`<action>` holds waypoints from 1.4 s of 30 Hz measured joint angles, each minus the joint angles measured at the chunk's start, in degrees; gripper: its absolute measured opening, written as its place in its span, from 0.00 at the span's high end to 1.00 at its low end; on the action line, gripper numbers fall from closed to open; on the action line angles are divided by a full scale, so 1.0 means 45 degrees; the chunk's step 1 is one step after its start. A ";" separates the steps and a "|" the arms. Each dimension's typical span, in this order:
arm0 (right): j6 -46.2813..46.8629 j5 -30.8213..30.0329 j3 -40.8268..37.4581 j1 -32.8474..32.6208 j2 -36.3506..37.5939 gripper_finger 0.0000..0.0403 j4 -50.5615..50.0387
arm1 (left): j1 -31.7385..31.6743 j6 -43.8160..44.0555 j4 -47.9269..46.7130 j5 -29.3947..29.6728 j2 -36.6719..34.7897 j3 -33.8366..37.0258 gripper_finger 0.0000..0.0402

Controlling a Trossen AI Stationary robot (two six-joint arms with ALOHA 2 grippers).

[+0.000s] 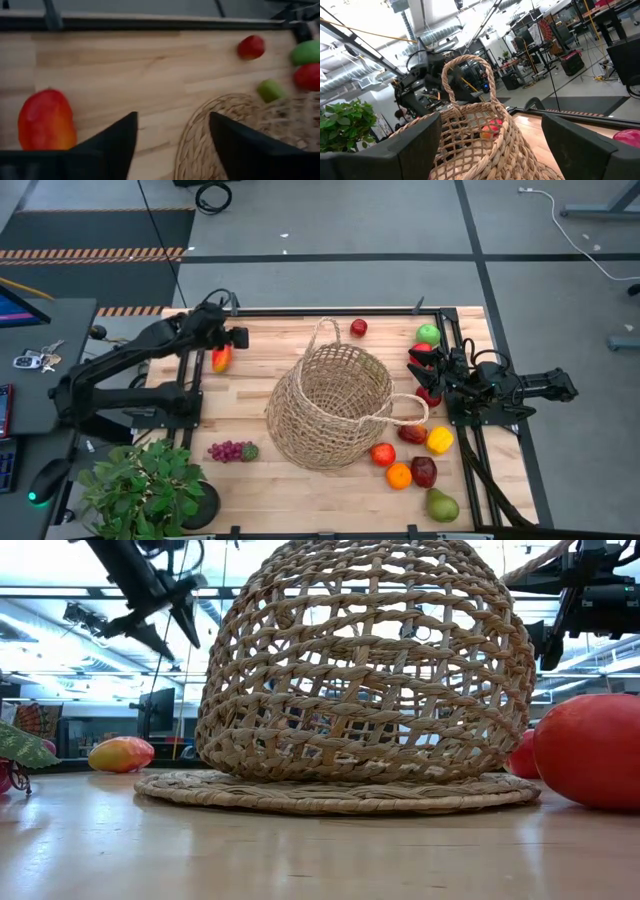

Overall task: Build produce basket
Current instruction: Put the red mango into the brown basket

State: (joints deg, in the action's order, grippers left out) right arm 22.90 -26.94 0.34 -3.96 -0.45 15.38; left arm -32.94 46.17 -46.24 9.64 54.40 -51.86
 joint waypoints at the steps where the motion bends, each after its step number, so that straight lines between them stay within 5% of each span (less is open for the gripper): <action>1: -0.0001 0.0004 0.0000 -0.0002 0.0000 0.13 -0.0005 | -0.0236 -0.0004 -0.0207 -0.0376 0.0192 0.0000 0.28; 6: -0.0001 0.0005 0.0003 -0.0002 -0.0001 0.13 -0.0002 | -0.0928 -0.0438 -0.0951 -0.1545 0.0978 0.0000 0.18; 15: 0.0003 0.0005 0.0000 0.0003 0.0000 0.13 -0.0003 | -0.1149 -0.0660 -0.0928 -0.1621 0.0701 -0.0002 0.20; 29: 0.0002 0.0007 0.0003 0.0002 0.0000 0.13 -0.0003 | -0.0926 -0.0640 -0.3899 -0.0698 0.0654 -0.0005 0.20; 42: 0.0003 0.0009 0.0000 0.0003 0.0000 0.13 -0.0005 | -0.1016 -0.0693 -0.4083 -0.0242 0.0654 0.0000 0.20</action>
State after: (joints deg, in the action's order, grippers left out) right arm 22.92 -26.90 0.34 -3.95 -0.45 15.35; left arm -37.52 43.05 -64.62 8.56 57.34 -51.86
